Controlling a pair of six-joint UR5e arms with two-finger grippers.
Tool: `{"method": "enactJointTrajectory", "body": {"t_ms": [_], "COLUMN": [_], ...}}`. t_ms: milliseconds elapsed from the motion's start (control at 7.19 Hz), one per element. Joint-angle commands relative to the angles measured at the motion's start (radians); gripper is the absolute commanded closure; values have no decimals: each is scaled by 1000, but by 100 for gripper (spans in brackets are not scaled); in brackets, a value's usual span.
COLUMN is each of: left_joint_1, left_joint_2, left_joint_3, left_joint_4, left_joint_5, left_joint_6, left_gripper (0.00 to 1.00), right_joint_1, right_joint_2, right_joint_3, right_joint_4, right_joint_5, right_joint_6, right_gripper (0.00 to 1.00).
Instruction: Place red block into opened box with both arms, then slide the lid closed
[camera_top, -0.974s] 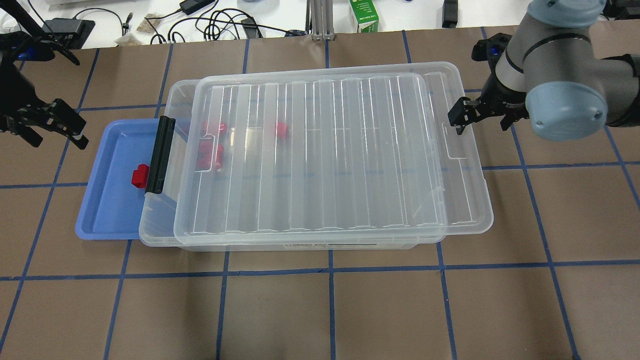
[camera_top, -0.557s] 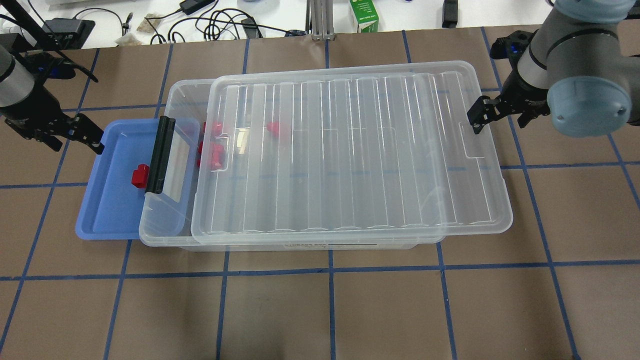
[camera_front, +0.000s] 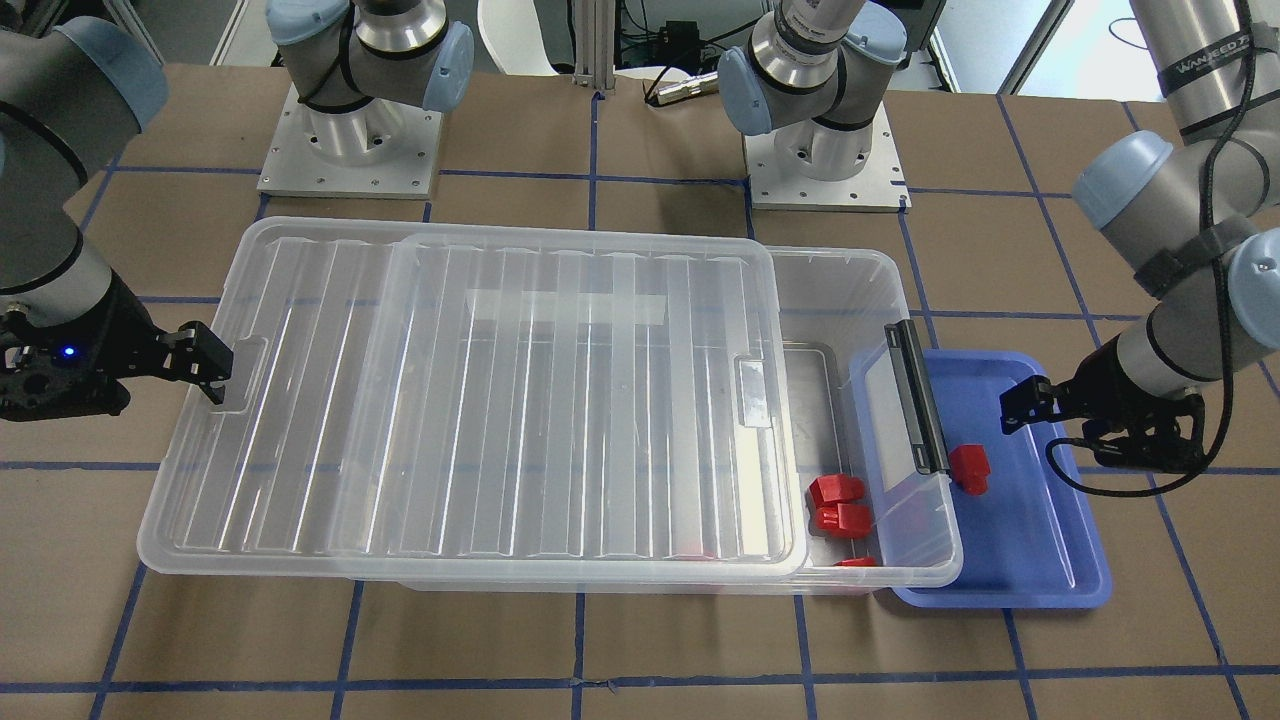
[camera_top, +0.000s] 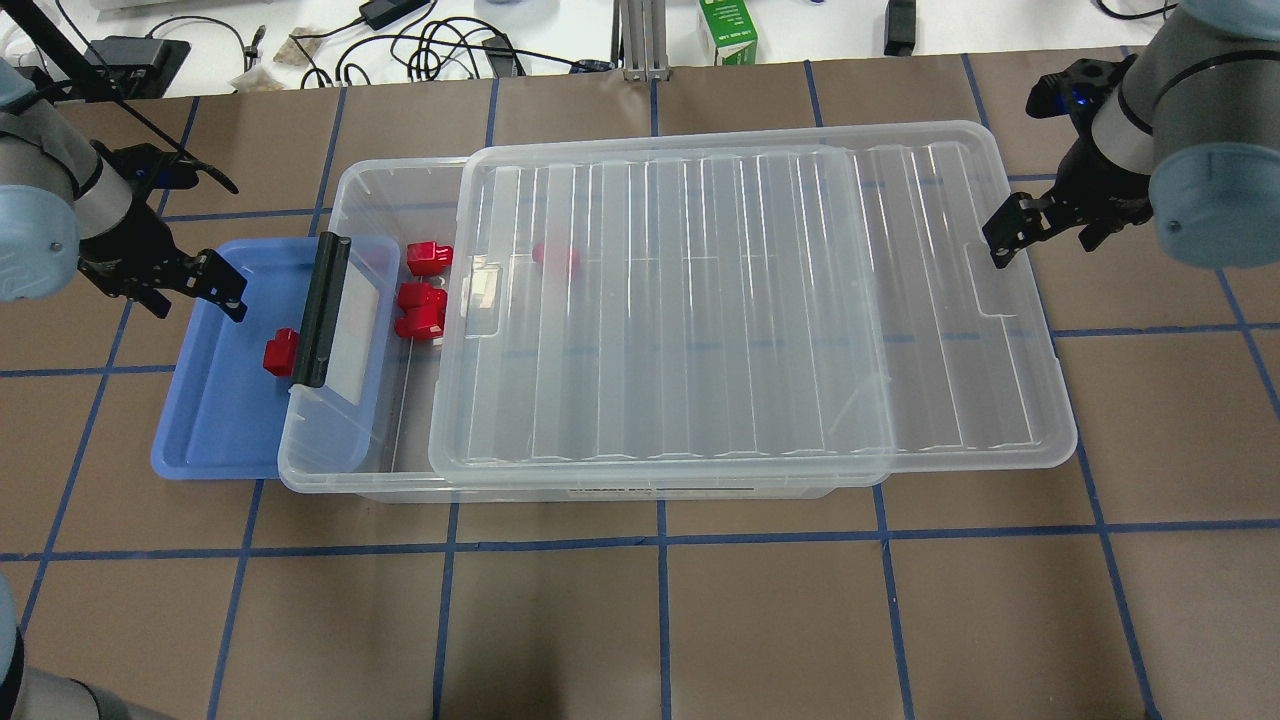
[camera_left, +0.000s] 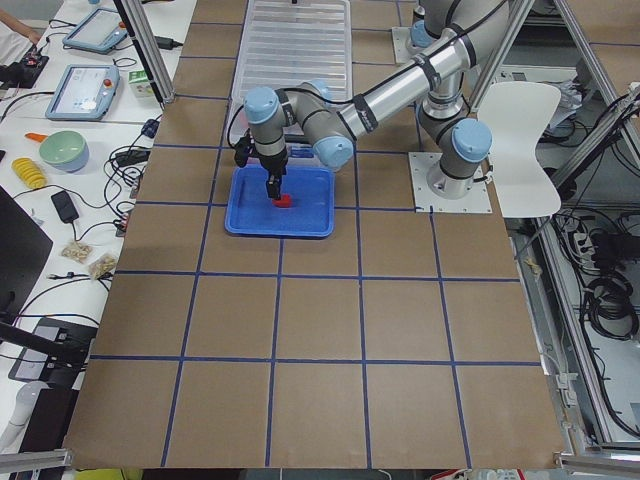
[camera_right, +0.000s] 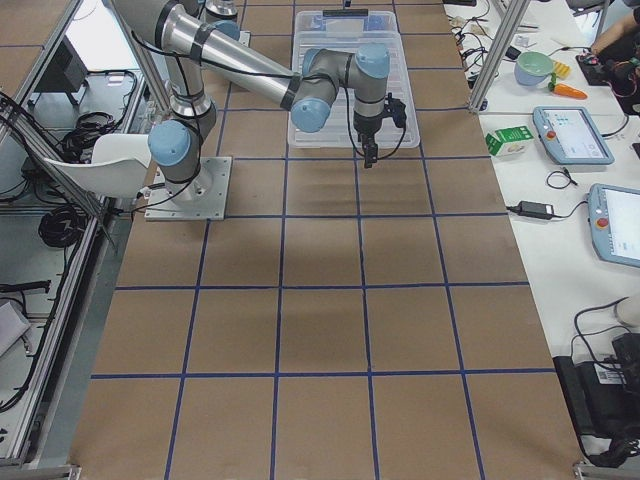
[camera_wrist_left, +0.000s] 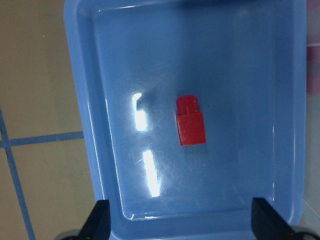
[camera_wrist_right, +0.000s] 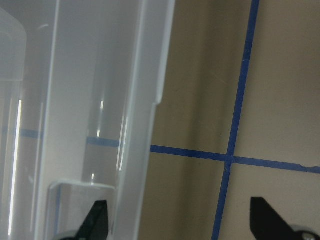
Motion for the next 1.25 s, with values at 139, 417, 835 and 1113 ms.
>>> {"method": "enactJointTrajectory", "body": {"t_ms": [139,417,835,1113], "left_joint_1": [-3,-11,-11,-9], "left_joint_2": [-121,-141,-163,-160], "left_joint_3": [-7,-7,-31,-42], "left_joint_4": [81,76,64,59], "left_joint_5": [-4,-86,-77,-71], "left_joint_6": [-69,-133,-138,-135], "left_gripper": [0,0,0,2], "right_joint_1": [-77,-128,-182,-182], "right_joint_2": [-1,-1,-7,-9], "right_joint_3": [-4,-5,-2,-4], "right_joint_4": [-1,-4,2,5], "right_joint_5": [1,4,13,13], "right_joint_6": [-116,-159,-215,-213], "right_gripper": [0,0,0,0]}}
